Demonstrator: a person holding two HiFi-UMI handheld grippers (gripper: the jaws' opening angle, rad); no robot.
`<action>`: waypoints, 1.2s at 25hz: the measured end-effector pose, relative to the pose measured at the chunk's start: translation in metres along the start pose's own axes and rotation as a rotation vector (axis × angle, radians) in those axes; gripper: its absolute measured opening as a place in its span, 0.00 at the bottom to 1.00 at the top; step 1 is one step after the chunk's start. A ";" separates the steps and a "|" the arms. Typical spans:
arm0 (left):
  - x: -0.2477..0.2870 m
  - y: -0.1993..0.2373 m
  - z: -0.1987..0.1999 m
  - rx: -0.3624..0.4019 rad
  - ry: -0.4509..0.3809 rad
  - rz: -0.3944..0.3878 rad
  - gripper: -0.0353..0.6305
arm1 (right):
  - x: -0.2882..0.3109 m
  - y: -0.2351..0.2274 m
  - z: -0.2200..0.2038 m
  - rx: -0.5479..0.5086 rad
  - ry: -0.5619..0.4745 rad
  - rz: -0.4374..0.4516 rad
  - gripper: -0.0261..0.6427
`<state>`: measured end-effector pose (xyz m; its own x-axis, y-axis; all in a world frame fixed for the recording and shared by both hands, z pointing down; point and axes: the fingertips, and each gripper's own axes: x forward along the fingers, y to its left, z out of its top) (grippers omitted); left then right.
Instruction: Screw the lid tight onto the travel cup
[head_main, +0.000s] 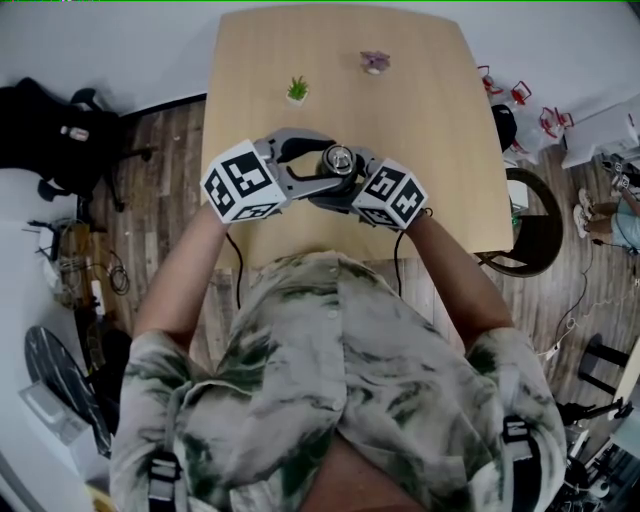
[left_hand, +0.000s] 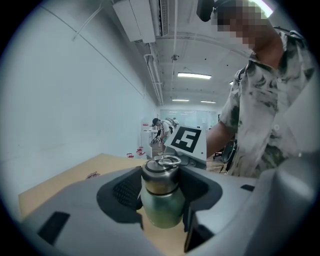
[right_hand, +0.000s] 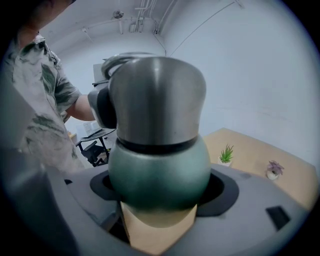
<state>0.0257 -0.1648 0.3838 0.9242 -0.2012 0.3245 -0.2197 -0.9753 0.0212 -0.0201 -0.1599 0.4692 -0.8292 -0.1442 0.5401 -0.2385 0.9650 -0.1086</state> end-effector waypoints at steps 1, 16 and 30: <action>0.001 0.000 0.000 -0.008 -0.002 0.016 0.42 | 0.000 -0.001 -0.001 0.007 0.000 -0.006 0.64; 0.012 0.012 0.003 -0.116 -0.029 0.399 0.45 | 0.001 -0.014 -0.003 0.103 0.008 -0.130 0.64; 0.007 -0.004 -0.003 -0.029 -0.039 0.120 0.44 | 0.001 0.004 -0.004 0.015 0.018 -0.028 0.64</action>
<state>0.0319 -0.1619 0.3882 0.9020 -0.3206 0.2892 -0.3382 -0.9410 0.0118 -0.0197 -0.1556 0.4731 -0.8130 -0.1674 0.5576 -0.2692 0.9573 -0.1052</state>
